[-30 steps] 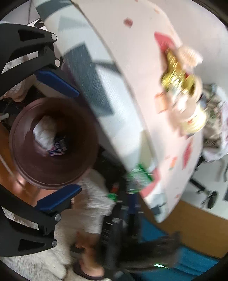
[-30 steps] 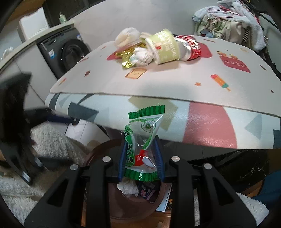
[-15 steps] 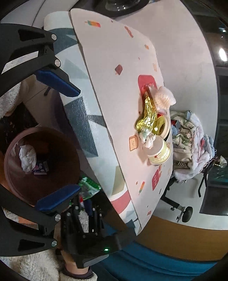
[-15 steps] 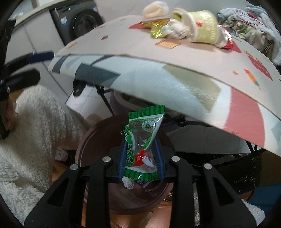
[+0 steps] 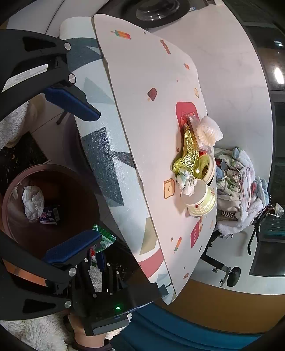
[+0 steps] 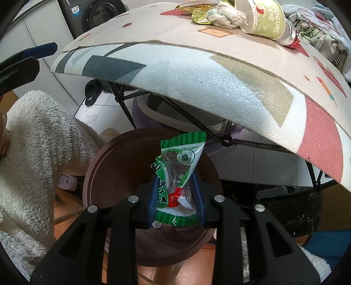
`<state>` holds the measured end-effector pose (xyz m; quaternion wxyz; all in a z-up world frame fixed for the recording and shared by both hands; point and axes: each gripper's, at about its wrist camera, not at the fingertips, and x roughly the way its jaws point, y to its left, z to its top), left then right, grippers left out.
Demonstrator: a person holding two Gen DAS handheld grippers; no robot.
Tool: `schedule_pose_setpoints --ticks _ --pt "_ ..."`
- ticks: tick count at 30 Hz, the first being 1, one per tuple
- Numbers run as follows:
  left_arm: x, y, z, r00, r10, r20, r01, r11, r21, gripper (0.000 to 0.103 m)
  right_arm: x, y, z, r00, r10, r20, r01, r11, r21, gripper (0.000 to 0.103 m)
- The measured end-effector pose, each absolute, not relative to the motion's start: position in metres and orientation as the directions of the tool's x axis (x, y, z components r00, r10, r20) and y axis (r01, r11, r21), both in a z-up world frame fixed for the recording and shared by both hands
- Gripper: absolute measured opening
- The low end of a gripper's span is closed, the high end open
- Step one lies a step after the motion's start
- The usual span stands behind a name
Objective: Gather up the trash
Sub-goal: 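Open the left tool over the bin while the right tool releases the green packet, then raise both tools back above the remaining trash on the table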
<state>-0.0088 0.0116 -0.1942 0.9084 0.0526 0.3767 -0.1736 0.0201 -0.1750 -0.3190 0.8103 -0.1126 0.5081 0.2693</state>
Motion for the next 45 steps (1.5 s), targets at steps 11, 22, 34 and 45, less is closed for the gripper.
schedule_pose_setpoints --ticks 11,22,34,45 --pt "-0.009 0.015 -0.193 0.659 -0.283 -0.697 0.354 0.934 -0.045 0.097 0.019 -0.173 -0.319 0.346 0.320 -0.882 -0.550 0.831 0.086 0.085" --pt "-0.010 0.020 -0.190 0.665 -0.282 -0.691 0.328 0.942 -0.069 0.097 0.018 -0.188 -0.295 0.444 0.330 -0.833 -0.502 0.862 0.074 0.097" --pt "0.010 0.039 -0.142 0.739 -0.331 -0.586 0.314 0.940 -0.135 0.097 0.041 -0.230 -0.235 0.594 0.372 -0.714 -0.412 0.902 0.128 0.097" --pt "0.051 0.050 -0.107 0.749 -0.329 -0.576 0.315 0.940 -0.129 0.097 0.079 -0.252 -0.187 0.654 0.336 -0.677 -0.389 0.918 0.080 0.097"
